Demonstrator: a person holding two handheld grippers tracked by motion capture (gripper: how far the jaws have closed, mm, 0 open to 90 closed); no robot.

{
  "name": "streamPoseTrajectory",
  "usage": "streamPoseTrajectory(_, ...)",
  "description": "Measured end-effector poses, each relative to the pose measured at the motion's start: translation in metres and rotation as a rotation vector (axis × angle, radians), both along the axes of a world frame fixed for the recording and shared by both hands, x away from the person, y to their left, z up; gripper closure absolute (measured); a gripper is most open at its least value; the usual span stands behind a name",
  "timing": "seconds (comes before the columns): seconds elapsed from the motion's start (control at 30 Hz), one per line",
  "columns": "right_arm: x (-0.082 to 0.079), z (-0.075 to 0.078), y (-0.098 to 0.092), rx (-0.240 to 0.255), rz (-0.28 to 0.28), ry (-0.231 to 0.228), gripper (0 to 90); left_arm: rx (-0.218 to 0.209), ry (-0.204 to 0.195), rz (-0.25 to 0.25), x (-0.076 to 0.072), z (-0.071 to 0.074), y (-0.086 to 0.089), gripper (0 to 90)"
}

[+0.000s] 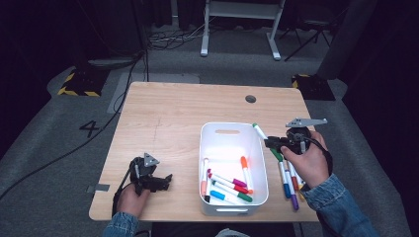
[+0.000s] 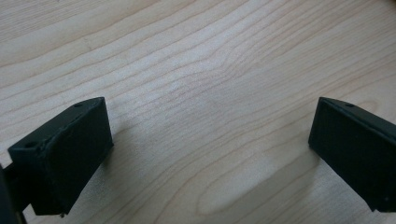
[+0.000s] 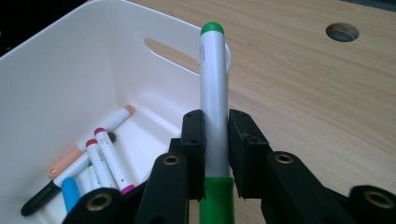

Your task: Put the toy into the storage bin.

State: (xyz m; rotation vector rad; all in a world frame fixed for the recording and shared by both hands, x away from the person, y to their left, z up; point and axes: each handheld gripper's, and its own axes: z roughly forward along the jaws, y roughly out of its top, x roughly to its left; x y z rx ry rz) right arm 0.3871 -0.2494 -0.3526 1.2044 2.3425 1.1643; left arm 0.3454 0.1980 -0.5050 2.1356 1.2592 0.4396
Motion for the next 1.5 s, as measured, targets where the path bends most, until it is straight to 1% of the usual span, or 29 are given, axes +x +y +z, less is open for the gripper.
streamPoseTrajectory(0.17, -0.008, 0.006, 0.004, 0.006, 0.03, -0.009, 77.3, 0.0, 0.0, 0.0, 0.0, 0.0, 0.0, 0.0)
streamPoseTrajectory(0.3, -0.016, 0.01, 0.009, 0.028, 0.067, -0.01, 77.3, 0.0, -0.001, 0.0, 0.0, 0.0, 0.0, 0.0)
streamPoseTrajectory(0.33, -0.018, 0.011, 0.011, 0.026, 0.08, -0.008, 77.2, 0.0, 0.0, 0.0, 0.0, 0.0, 0.0, 0.0)
streamPoseTrajectory(0.43, -0.026, 0.013, 0.018, 0.036, 0.112, 0.0, 77.2, 0.0, -0.001, 0.0, 0.0, 0.0, 0.0, 0.0)
streamPoseTrajectory(0.47, -0.027, 0.013, 0.019, 0.029, 0.128, -0.009, 77.2, 0.0, 0.0, 0.0, 0.0, 0.0, 0.0, 0.0)
streamPoseTrajectory(0.5, -0.03, 0.014, 0.022, 0.037, 0.133, -0.007, 77.3, 0.0, 0.0, 0.0, 0.0, 0.0, 0.0, 0.0)
streamPoseTrajectory(0.57, -0.033, 0.014, 0.026, 0.034, 0.154, -0.011, 77.2, 0.0, 0.001, -0.001, 0.0, 0.0, 0.0, 0.0)
streamPoseTrajectory(0.6, -0.035, 0.015, 0.029, 0.047, 0.16, -0.007, 77.2, -0.011, 0.006, -0.002, -0.001, 0.0, 0.0, 0.0)
streamPoseTrajectory(0.67, -0.038, 0.015, 0.032, 0.035, 0.191, -0.013, 77.2, -0.003, 0.002, -0.006, -0.001, 0.0, 0.0, 0.0)
streamPoseTrajectory(0.8, -0.045, 0.015, 0.041, 0.037, 0.229, -0.008, 77.2, -0.003, 0.005, -0.009, -0.001, 0.0, 0.0, 0.0)
streamPoseTrajectory(1.03, -0.055, 0.012, 0.05, 0.038, 0.279, 0.005, 77.2, -0.003, 0.005, -0.009, -0.001, 0.0, 0.0, 0.0)
streamPoseTrajectory(1.17, -0.058, 0.008, 0.05, 0.037, 0.28, 0.014, 77.2, -0.004, 0.005, -0.009, -0.001, 0.0, 0.0, 0.0)
streamPoseTrajectory(1.23, -0.061, 0.005, 0.05, 0.031, 0.291, 0.018, 77.2, -0.004, 0.005, -0.009, -0.001, 0.0, 0.0, 0.0)
streamPoseTrajectory(1.27, -0.063, 0.003, 0.051, 0.04, 0.29, 0.025, 77.2, -0.004, 0.005, -0.009, -0.001, 0.0, 0.0, 0.0)
streamPoseTrajectory(1.33, -0.065, 0.001, 0.051, 0.032, 0.303, 0.031, 77.2, -0.004, 0.005, -0.009, -0.001, 0.0, 0.0, 0.0)
streamPoseTrajectory(1.43, -0.068, -0.002, 0.051, 0.035, 0.313, 0.041, 77.2, -0.004, 0.005, -0.009, -0.001, 0.0, 0.0, 0.0)
streamPoseTrajectory(1.5, -0.071, -0.004, 0.051, 0.042, 0.319, 0.055, 77.2, -0.004, 0.005, -0.009, -0.001, 0.0, 0.0, 0.0)
